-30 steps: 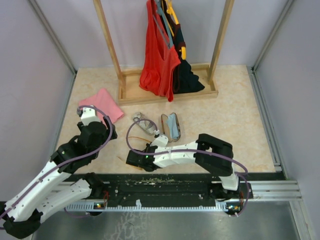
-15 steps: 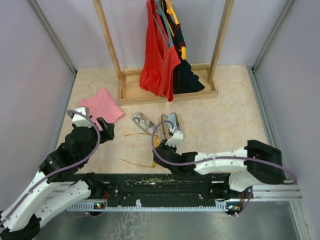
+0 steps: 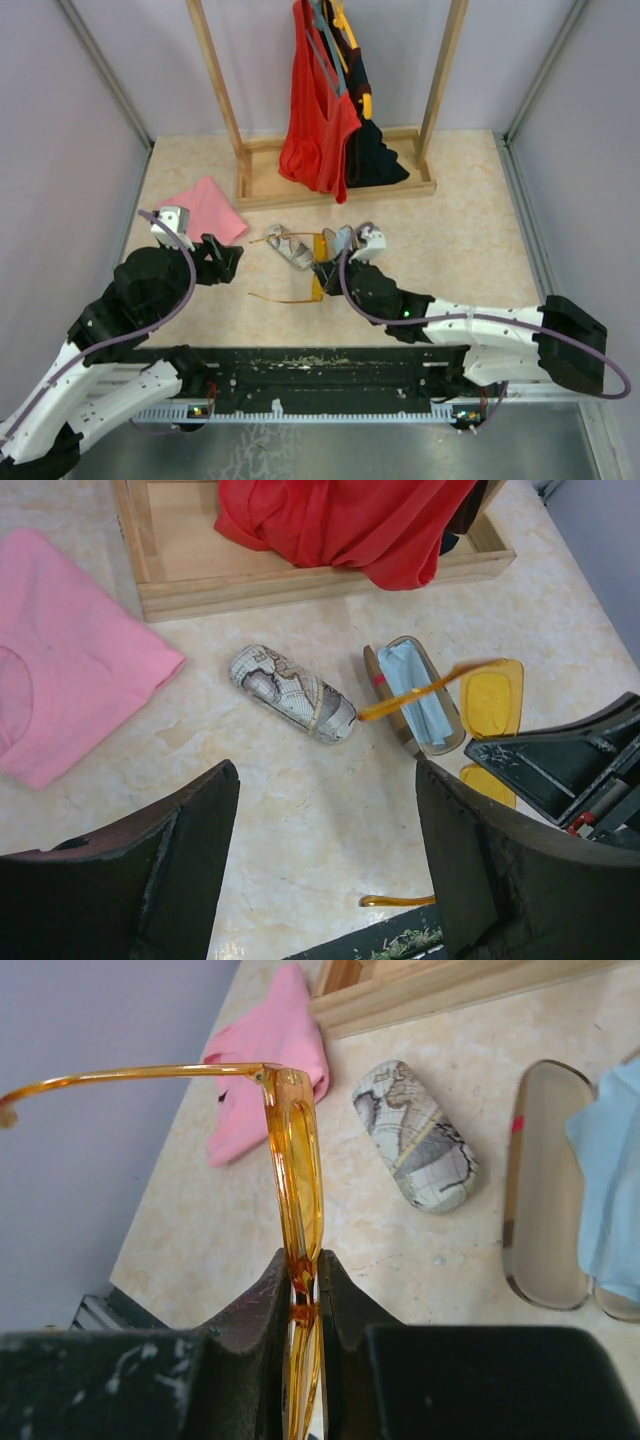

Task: Organize the sunglasses
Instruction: Fold the sunglasses at the center of the board.

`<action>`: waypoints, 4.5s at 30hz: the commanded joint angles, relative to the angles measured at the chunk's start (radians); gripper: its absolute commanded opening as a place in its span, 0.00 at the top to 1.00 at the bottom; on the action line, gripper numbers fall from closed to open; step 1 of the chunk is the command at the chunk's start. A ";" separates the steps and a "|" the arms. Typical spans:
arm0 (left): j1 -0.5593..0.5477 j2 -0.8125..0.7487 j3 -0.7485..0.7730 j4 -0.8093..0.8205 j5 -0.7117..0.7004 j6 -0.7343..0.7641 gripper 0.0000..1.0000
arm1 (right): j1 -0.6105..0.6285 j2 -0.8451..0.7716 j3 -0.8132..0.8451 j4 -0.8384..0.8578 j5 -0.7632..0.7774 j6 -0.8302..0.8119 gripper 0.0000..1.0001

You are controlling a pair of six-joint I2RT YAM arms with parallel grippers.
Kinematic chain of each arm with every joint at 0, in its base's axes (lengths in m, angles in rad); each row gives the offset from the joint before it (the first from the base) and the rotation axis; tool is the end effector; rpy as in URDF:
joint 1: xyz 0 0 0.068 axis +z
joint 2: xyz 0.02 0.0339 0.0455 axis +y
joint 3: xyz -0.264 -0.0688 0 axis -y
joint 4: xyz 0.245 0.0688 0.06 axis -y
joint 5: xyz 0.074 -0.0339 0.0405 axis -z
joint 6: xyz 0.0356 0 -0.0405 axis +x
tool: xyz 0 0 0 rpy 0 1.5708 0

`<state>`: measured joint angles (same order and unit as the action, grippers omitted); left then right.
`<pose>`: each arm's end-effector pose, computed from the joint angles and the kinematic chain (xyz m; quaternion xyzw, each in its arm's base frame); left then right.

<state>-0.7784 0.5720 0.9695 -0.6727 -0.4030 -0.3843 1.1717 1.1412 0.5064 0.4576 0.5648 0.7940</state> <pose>0.0834 -0.0627 0.3776 0.0345 0.7898 -0.1913 0.5817 0.1129 0.2187 0.2382 0.0374 0.7570 0.3943 0.5197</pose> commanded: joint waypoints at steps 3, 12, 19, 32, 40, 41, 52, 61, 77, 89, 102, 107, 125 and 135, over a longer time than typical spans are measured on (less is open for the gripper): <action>0.004 -0.001 0.008 0.005 -0.073 0.010 0.23 | -0.006 0.208 0.409 -0.569 -0.137 -0.072 1.00; 0.004 -0.046 0.018 -0.033 -0.212 -0.006 0.22 | -0.027 0.617 0.749 -0.880 -0.353 -0.210 1.00; 0.004 -0.054 0.011 -0.058 -0.208 -0.018 0.22 | -0.044 0.818 0.957 -0.970 -0.404 -0.251 0.97; 0.004 -0.069 0.000 -0.073 -0.203 -0.031 0.22 | -0.061 0.893 1.049 -1.045 -0.349 -0.273 0.67; 0.004 -0.070 -0.006 -0.073 -0.199 -0.035 0.22 | -0.063 0.892 1.097 -1.105 -0.359 -0.315 0.67; 0.004 -0.070 -0.007 -0.073 -0.199 -0.034 0.21 | -0.063 0.893 1.098 -1.107 -0.360 -0.320 0.68; 0.004 -0.070 -0.014 -0.071 -0.197 -0.036 0.21 | -0.062 0.931 1.121 -1.128 -0.392 -0.335 0.77; 0.005 -0.072 -0.016 -0.071 -0.195 -0.038 0.21 | -0.063 0.924 1.122 -1.118 -0.378 -0.336 0.92; 0.004 0.085 0.078 -0.047 0.005 0.034 0.23 | -0.063 0.257 0.494 -0.695 -0.074 -0.017 1.00; -0.024 0.219 0.051 0.113 0.171 0.005 0.32 | -0.258 -0.068 0.357 -0.971 0.172 0.099 1.00; -0.308 0.438 -0.059 0.244 -0.008 -0.120 0.33 | -0.587 -0.136 0.331 -0.825 -0.147 0.018 1.00; -0.325 0.525 -0.095 0.305 -0.051 -0.132 0.34 | -0.596 -0.162 0.348 -0.814 -0.161 0.025 1.00; -0.323 0.802 0.103 0.391 -0.129 -0.057 0.33 | -0.578 -0.196 0.378 -0.852 -0.309 -0.052 1.00; -0.309 0.864 0.154 0.397 -0.163 -0.015 0.33 | -0.438 -0.152 0.432 -0.891 -0.279 -0.076 1.00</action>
<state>-1.0969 1.4143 1.0809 -0.2974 -0.5369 -0.4286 0.6888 0.9810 0.8745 -0.4572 0.2806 0.7357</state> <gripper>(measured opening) 0.671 0.021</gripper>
